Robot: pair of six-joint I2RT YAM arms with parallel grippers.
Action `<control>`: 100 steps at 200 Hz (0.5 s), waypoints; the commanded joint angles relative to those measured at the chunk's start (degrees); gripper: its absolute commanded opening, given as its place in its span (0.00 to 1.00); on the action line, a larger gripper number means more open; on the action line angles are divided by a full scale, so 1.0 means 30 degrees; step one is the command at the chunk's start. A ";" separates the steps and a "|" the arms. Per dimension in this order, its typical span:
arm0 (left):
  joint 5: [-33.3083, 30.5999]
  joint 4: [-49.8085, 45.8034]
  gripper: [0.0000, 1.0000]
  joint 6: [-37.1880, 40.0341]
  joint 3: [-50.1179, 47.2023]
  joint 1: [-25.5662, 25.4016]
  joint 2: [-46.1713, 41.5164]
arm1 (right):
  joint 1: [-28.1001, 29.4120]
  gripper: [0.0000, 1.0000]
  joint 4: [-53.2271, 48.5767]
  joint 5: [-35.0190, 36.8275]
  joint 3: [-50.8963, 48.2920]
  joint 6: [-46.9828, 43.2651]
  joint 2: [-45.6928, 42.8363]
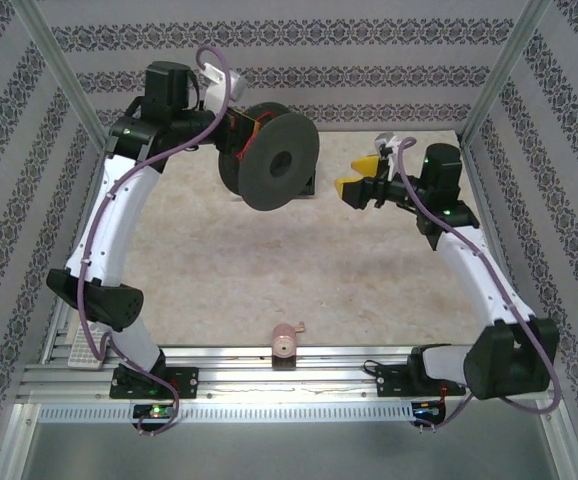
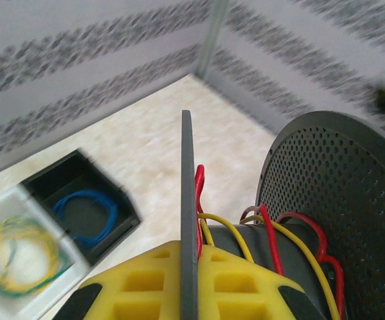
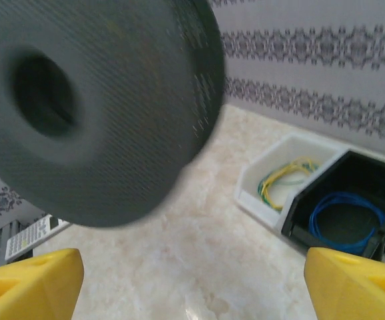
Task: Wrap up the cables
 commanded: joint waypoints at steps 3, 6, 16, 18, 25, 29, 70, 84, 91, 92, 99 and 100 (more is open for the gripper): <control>-0.4992 -0.0766 0.00 0.1413 -0.1056 -0.0999 0.0190 | 0.0462 0.90 -0.2426 0.0541 0.1981 0.0852 -0.0417; -0.5346 -0.0737 0.00 0.1535 -0.1214 -0.1111 0.0195 | 0.0516 0.91 -0.2428 0.0419 0.2180 0.1243 -0.0315; -0.6363 -0.0666 0.00 0.1969 -0.1651 -0.1564 0.0214 | 0.0975 0.91 -0.2328 -0.0004 0.2805 0.2478 0.0068; -0.6557 -0.0641 0.00 0.2057 -0.1742 -0.1634 0.0225 | 0.1080 0.91 -0.2316 -0.0056 0.2920 0.2673 0.0188; -0.7115 -0.0545 0.00 0.2342 -0.1991 -0.1952 0.0255 | 0.1559 0.91 -0.2290 -0.0111 0.3223 0.3349 0.0464; -0.7377 -0.0530 0.00 0.2501 -0.2121 -0.2102 0.0280 | 0.1899 0.91 -0.2180 -0.0087 0.3332 0.3687 0.0598; -0.8140 -0.0416 0.00 0.3473 -0.2484 -0.3313 0.0827 | 0.4683 0.91 -0.2967 0.0580 0.4451 0.3868 0.1664; -0.7521 -0.0683 0.00 0.3752 -0.2290 -0.3525 0.1087 | 0.4742 0.91 -0.3506 0.0461 0.4853 0.3410 0.1947; -0.7038 -0.0817 0.00 0.3837 -0.2159 -0.3575 0.1177 | 0.4690 0.91 -0.4014 0.0195 0.5228 0.3124 0.2248; -0.6981 -0.0842 0.00 0.3846 -0.2141 -0.3573 0.1186 | 0.4699 0.91 -0.4115 0.0158 0.5290 0.3078 0.2288; -0.6564 -0.0996 0.00 0.3925 -0.1997 -0.3633 0.1279 | 0.4645 0.91 -0.4607 -0.0211 0.5703 0.2950 0.2641; -0.6525 -0.1005 0.00 0.3933 -0.1987 -0.3646 0.1296 | 0.4633 0.91 -0.4660 -0.0264 0.5761 0.2918 0.2689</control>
